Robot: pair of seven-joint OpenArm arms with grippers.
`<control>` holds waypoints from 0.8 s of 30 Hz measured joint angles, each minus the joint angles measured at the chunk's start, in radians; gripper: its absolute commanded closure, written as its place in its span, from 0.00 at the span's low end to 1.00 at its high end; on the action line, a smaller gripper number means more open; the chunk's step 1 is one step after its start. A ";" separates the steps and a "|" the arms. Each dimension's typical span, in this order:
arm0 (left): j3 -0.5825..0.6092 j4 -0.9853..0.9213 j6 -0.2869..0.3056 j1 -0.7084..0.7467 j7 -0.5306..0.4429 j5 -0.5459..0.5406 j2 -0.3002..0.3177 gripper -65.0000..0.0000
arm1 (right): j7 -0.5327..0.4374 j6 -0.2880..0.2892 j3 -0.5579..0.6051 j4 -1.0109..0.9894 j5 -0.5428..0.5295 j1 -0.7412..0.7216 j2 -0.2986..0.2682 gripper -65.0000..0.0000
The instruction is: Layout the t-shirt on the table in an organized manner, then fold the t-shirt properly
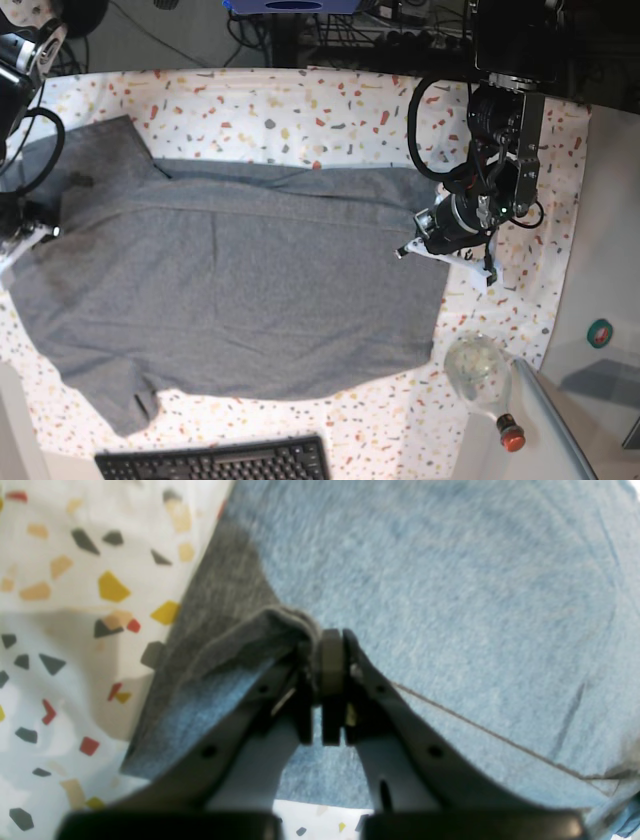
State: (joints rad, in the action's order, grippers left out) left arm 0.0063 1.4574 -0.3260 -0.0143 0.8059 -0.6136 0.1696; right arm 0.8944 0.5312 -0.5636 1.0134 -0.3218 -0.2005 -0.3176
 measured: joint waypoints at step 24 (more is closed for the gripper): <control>-0.432 0.234 0.330 0.279 0.005 0.002 0.013 0.00 | -0.066 -0.132 -0.393 0.374 -0.008 0.297 0.303 0.64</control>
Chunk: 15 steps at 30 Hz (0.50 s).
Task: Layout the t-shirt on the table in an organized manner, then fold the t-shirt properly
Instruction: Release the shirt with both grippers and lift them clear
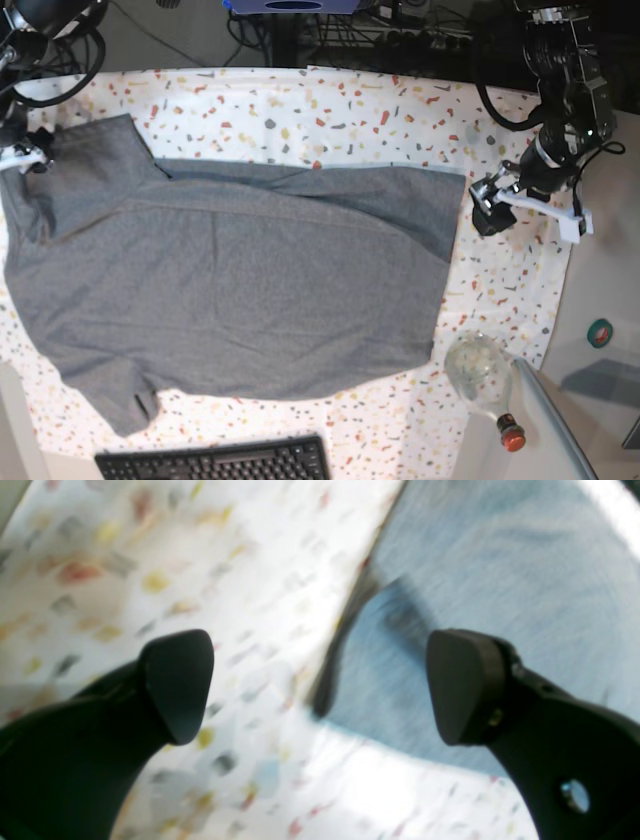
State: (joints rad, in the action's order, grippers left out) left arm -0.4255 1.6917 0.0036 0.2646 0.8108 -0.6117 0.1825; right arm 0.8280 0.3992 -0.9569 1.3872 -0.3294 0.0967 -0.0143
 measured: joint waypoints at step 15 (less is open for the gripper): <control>-0.212 -0.016 0.102 0.118 -0.002 0.005 0.000 0.00 | -0.079 0.001 -0.006 -0.048 0.004 0.047 -0.044 0.57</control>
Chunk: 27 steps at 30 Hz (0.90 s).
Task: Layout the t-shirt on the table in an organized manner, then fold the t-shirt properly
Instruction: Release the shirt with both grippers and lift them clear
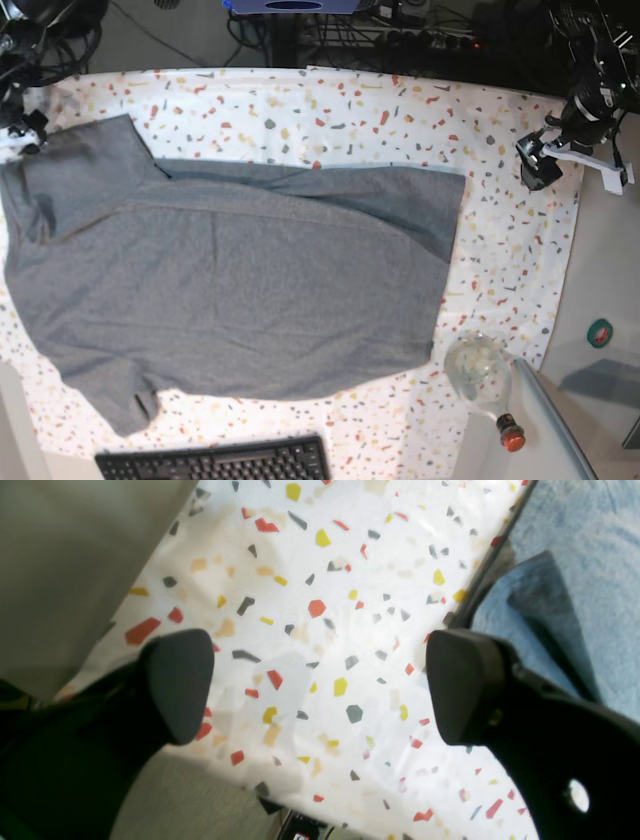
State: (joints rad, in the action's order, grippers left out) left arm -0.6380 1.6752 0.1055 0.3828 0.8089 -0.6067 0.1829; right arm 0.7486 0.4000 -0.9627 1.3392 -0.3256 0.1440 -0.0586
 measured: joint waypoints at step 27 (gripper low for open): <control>0.006 0.000 0.000 0.000 0.000 -0.003 -0.003 0.00 | -0.142 0.000 -0.003 -0.214 -0.031 -0.056 -0.037 0.66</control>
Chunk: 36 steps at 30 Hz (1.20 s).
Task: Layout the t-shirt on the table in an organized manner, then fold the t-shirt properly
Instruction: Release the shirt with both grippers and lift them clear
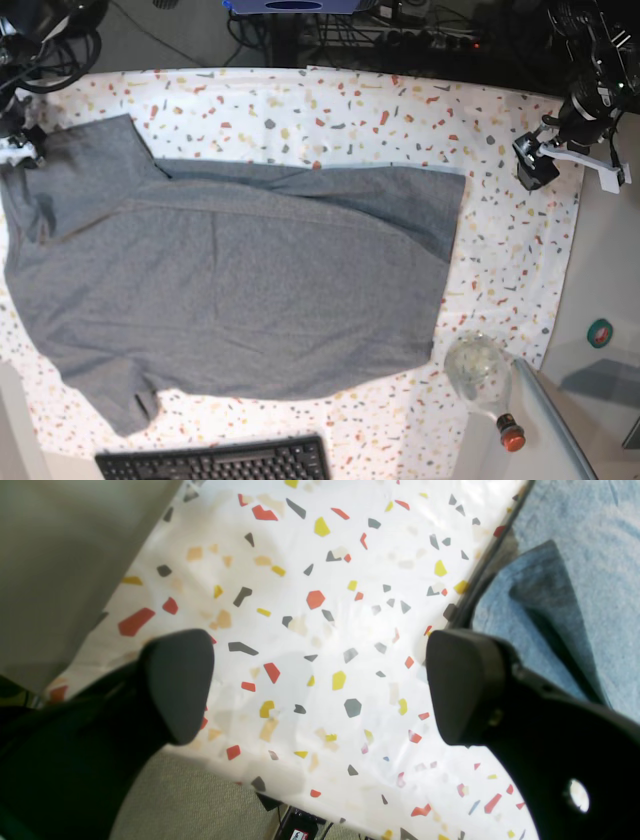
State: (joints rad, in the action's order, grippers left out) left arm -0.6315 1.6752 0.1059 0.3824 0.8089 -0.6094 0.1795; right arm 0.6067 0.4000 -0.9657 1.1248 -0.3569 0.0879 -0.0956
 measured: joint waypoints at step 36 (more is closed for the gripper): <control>0.003 -0.042 0.000 0.000 -0.003 0.000 -0.002 0.00 | 0.354 -0.001 0.024 0.160 0.042 -0.282 -0.057 1.00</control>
State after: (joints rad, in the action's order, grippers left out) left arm -0.6285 1.6337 0.1062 0.3824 0.8055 -0.6094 0.1780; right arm 0.9611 0.3992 -0.9417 1.2850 -0.3149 -0.1940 -0.1524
